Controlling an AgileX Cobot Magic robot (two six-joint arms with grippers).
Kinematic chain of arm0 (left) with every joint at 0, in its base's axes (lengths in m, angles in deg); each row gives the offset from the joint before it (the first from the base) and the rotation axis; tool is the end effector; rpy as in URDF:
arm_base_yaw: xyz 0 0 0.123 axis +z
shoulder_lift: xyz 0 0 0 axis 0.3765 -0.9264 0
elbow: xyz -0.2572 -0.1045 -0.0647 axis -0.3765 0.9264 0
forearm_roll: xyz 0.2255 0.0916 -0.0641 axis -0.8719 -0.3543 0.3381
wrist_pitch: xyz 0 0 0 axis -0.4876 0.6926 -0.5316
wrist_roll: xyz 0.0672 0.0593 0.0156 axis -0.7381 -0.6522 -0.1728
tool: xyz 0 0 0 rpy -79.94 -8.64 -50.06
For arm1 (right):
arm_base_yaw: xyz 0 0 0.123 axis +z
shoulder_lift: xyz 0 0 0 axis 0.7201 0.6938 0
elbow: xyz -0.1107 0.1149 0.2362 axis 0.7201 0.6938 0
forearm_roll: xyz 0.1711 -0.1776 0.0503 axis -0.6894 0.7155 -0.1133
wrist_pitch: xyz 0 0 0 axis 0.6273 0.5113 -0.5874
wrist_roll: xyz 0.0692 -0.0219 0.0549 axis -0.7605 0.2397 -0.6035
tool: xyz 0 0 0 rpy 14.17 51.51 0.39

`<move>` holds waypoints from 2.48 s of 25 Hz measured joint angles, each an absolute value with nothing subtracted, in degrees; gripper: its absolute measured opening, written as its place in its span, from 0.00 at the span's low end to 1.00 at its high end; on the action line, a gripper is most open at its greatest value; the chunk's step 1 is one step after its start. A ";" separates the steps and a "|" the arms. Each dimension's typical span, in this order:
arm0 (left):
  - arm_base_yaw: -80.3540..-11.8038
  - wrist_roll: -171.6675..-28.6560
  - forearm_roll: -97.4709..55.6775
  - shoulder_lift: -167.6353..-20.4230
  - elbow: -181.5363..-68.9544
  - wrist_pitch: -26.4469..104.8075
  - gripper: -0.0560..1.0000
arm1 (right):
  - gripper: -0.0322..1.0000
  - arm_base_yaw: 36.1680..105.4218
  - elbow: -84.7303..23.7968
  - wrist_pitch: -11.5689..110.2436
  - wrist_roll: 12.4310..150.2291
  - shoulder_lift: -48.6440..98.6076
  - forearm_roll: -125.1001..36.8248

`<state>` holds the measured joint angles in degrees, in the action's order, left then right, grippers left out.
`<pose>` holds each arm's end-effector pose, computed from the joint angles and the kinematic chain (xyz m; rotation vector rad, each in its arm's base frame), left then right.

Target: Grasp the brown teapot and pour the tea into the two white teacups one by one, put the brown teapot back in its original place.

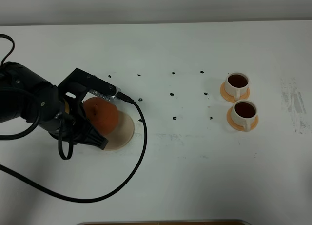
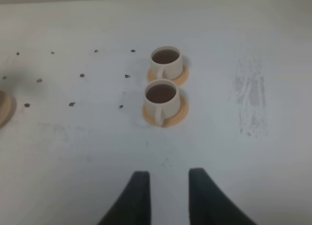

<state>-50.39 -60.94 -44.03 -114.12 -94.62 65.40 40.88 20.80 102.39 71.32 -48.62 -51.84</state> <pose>0.2632 -0.1329 0.1765 0.7292 2.6683 0.0023 -0.0074 0.0224 0.2788 -0.1542 2.0241 0.1284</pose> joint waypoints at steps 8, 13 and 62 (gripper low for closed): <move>-50.39 -60.94 -44.03 -117.06 -94.62 63.35 0.17 | 0.25 40.88 20.80 102.39 71.39 -48.62 -51.84; -50.39 -60.94 -44.03 -117.72 -94.62 62.73 0.17 | 0.25 40.88 20.80 102.39 71.39 -48.62 -51.84; -50.45 -58.37 -44.20 -64.60 -94.56 67.40 0.39 | 0.25 40.88 20.80 102.39 71.33 -48.62 -51.84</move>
<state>-50.45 -58.37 -44.20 -64.60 -94.56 67.40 40.88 20.80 102.39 71.33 -48.62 -51.84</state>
